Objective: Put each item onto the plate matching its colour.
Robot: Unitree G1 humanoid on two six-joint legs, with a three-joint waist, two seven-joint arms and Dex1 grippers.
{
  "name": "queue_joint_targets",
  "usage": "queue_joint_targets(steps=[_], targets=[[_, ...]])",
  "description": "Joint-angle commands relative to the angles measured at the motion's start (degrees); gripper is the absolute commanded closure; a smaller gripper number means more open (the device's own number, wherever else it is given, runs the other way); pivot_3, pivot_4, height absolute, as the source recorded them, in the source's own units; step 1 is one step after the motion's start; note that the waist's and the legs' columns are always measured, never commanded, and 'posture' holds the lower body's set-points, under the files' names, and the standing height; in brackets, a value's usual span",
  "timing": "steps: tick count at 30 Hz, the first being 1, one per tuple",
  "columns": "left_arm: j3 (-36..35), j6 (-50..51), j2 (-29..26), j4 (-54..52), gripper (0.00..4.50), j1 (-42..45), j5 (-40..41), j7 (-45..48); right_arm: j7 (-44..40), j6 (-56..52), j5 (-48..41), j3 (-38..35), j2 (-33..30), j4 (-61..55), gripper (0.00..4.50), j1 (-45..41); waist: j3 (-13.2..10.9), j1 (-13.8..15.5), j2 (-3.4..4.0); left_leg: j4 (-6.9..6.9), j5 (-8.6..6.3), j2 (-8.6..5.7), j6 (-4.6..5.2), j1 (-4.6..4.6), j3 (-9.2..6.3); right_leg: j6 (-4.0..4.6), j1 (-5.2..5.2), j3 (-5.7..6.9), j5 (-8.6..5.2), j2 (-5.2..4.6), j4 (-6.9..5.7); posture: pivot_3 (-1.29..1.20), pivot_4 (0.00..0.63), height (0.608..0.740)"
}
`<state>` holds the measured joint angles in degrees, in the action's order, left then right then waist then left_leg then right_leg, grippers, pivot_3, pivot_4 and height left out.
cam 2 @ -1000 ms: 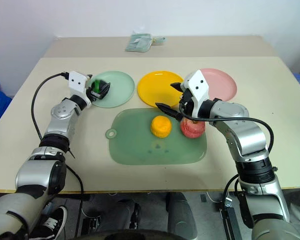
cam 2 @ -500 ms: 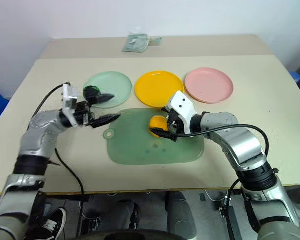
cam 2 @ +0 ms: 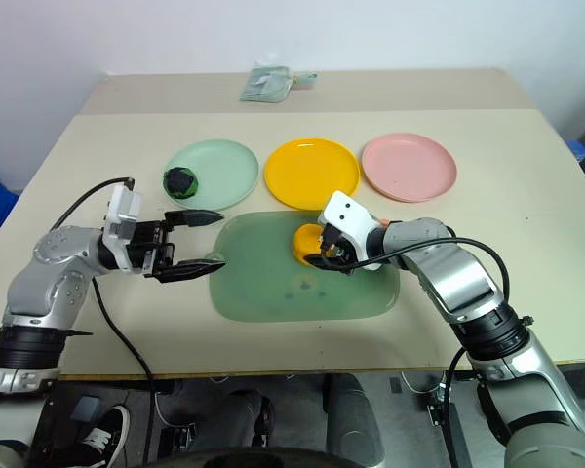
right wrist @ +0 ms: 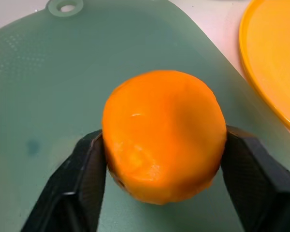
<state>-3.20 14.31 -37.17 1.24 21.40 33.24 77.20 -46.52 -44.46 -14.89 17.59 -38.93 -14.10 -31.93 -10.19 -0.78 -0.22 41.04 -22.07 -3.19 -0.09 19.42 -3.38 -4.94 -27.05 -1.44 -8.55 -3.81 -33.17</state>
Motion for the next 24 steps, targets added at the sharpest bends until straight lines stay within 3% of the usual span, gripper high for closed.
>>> queue_joint_targets(steps=[1,6,11,16,18,20,24], targets=[[-2.17,-1.35,-0.08,-0.76,0.00,0.96,0.04,-1.64,0.24,0.36,-2.06,-2.95,2.68,-1.94,1.78,-1.89,0.00,0.01,0.00,0.00,0.00,0.00,0.00,0.00,0.00,0.00,0.00,0.00,0.00,0.00,0.00,0.00,0.150,0.740],[-3.11,-6.06,2.92,3.26,0.00,4.02,-3.01,-7.53,8.12,3.17,-1.98,-9.85,11.01,3.89,1.78,-7.90,0.00,0.03,0.00,0.01,0.01,-0.01,-0.02,0.00,0.00,0.00,-0.03,-0.01,0.00,-0.02,-0.01,0.00,0.150,0.740],[-2.37,-9.83,4.98,7.34,0.00,5.99,-8.17,-14.18,21.57,14.94,8.26,-9.70,17.33,22.15,1.78,-15.59,0.00,-0.02,0.00,-0.02,0.05,-0.03,-0.09,0.02,0.00,0.00,-0.06,0.00,0.00,-0.01,-0.04,0.00,0.150,0.740],[-1.97,-11.71,6.62,8.22,0.00,6.20,-10.27,-17.19,22.64,21.91,9.44,-10.96,21.90,37.07,1.78,-21.06,-0.01,-0.43,0.01,-0.08,0.06,-0.04,-0.12,0.08,0.02,0.01,-0.16,-0.01,0.00,-0.02,-0.04,0.00,0.150,0.740],[-2.10,-11.86,6.96,7.74,0.00,5.97,-10.11,-17.19,21.42,22.50,8.65,-11.71,22.81,40.60,0.72,-22.40,-0.01,-0.56,0.02,-0.08,0.06,-0.04,-0.12,0.11,0.03,0.01,-0.19,-0.02,0.00,-0.02,-0.04,0.00,0.150,0.740],[-2.03,-12.26,6.62,7.10,0.00,5.58,-9.96,-16.29,21.43,23.63,9.29,-11.89,22.93,42.25,0.05,-23.31,-0.01,-0.65,0.02,-0.08,0.06,-0.03,-0.12,0.11,0.02,0.01,-0.19,-0.02,0.00,-0.02,-0.04,0.00,0.150,0.740],[-3.07,-11.36,5.96,5.36,0.00,4.85,-7.20,-13.61,17.73,21.96,4.47,-16.35,22.01,39.49,0.05,-23.37,-0.01,-0.62,0.02,-0.08,0.07,-0.02,-0.12,0.11,0.00,0.01,-0.18,-0.01,0.00,-0.02,-0.05,0.00,0.150,0.740]])
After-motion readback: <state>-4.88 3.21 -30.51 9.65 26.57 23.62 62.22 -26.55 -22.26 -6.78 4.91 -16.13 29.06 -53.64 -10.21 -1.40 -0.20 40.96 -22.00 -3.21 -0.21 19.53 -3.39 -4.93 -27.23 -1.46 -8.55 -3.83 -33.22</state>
